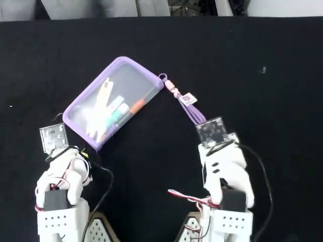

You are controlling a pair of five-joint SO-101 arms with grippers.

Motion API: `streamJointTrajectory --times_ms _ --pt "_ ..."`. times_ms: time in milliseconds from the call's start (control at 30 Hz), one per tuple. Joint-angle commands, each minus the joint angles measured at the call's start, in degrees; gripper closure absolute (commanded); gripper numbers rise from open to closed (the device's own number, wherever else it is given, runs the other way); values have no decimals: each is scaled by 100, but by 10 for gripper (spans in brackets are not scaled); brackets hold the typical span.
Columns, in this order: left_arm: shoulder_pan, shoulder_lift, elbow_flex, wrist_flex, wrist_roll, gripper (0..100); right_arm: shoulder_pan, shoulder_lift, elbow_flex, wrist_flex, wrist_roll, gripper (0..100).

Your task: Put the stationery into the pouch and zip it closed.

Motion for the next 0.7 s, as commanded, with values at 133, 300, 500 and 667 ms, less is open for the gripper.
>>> streamJointTrajectory --times_ms 133,300,500,667 --pt "-13 -18 136 809 -26 948 53 -505 40 1187 -1626 904" --pt "-40 -18 136 809 -18 949 53 -505 40 2057 -1644 904" --pt "-40 -18 136 809 -18 949 88 -505 40 2602 -1670 905" --pt "-40 -18 136 809 -18 949 88 -505 40 2602 -1670 905"
